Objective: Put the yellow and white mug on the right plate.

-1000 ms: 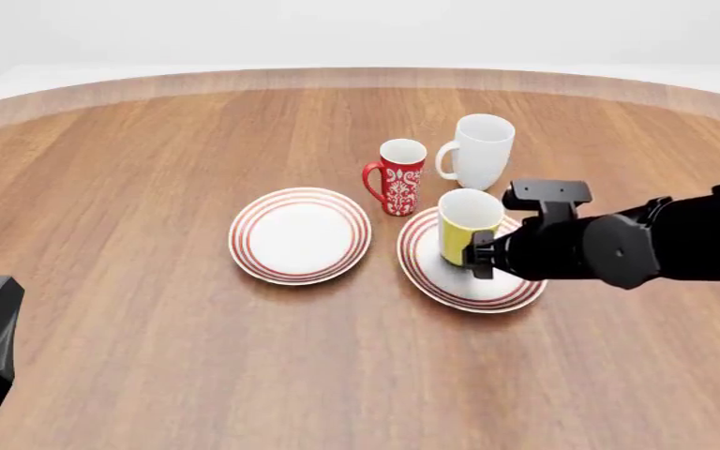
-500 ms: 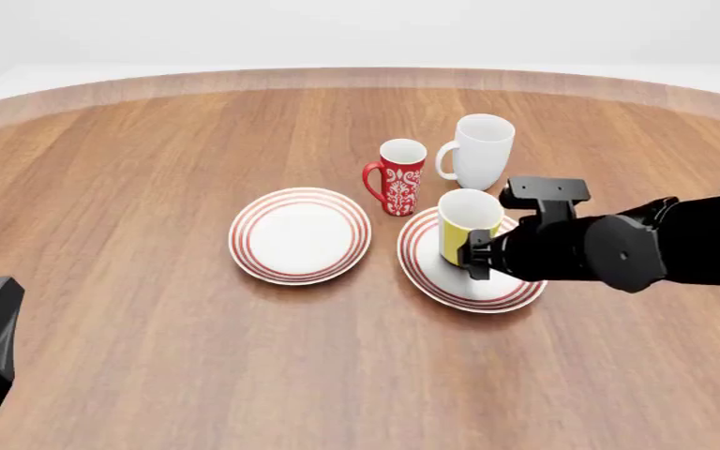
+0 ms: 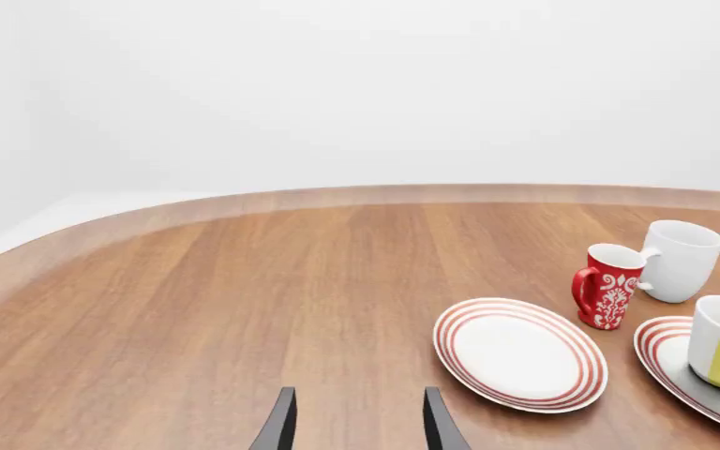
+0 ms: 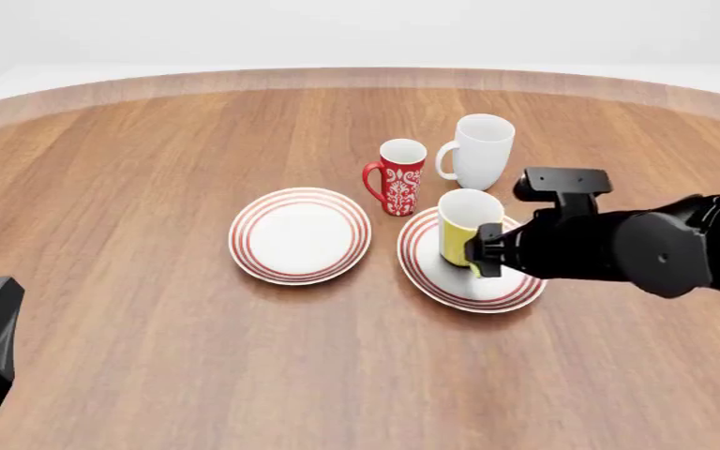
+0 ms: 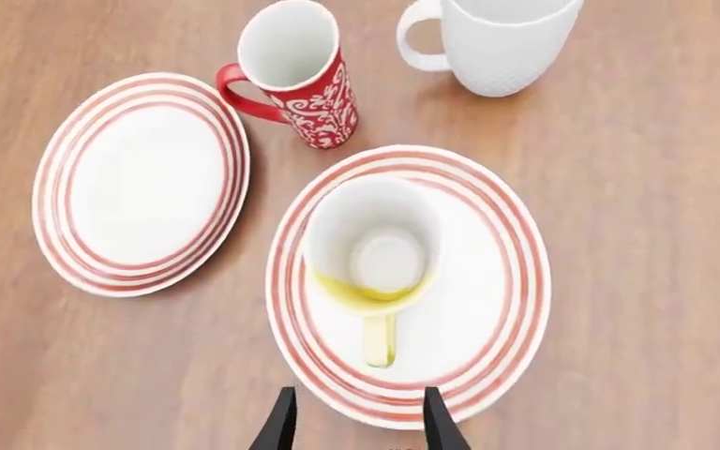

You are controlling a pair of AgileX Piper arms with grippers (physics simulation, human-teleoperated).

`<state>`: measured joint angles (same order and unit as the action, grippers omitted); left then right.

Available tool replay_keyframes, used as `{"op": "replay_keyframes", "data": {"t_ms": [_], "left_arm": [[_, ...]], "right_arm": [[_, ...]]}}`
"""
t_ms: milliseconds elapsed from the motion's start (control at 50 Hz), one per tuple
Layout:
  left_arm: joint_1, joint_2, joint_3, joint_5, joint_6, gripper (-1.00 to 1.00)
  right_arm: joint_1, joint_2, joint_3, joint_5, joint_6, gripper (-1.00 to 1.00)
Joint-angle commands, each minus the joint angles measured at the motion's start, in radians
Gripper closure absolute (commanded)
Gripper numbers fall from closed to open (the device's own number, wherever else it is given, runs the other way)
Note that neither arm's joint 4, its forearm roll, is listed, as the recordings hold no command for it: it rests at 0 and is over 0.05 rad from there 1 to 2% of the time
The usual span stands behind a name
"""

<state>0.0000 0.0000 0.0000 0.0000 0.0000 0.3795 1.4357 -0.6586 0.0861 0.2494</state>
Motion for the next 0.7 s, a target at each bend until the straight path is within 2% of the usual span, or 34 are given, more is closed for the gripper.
{"op": "replay_keyframes", "data": {"t_ms": [20,180,480,700], "left_arm": [[0.000,0.000,0.000,0.000,0.000,-1.00],[0.000,0.000,0.000,0.000,0.000,-1.00],[0.000,0.000,0.000,0.000,0.000,-1.00],[0.000,0.000,0.000,0.000,0.000,-1.00]], "right_arm": [[0.007,-0.065,0.016,0.021,0.001,-1.00],[0.022,-0.115,0.035,0.026,0.007,-1.00],[0.037,-0.257,0.033,0.103,-0.006,-1.00],[0.045,-0.307,0.045,0.103,-0.010,-1.00]]}}
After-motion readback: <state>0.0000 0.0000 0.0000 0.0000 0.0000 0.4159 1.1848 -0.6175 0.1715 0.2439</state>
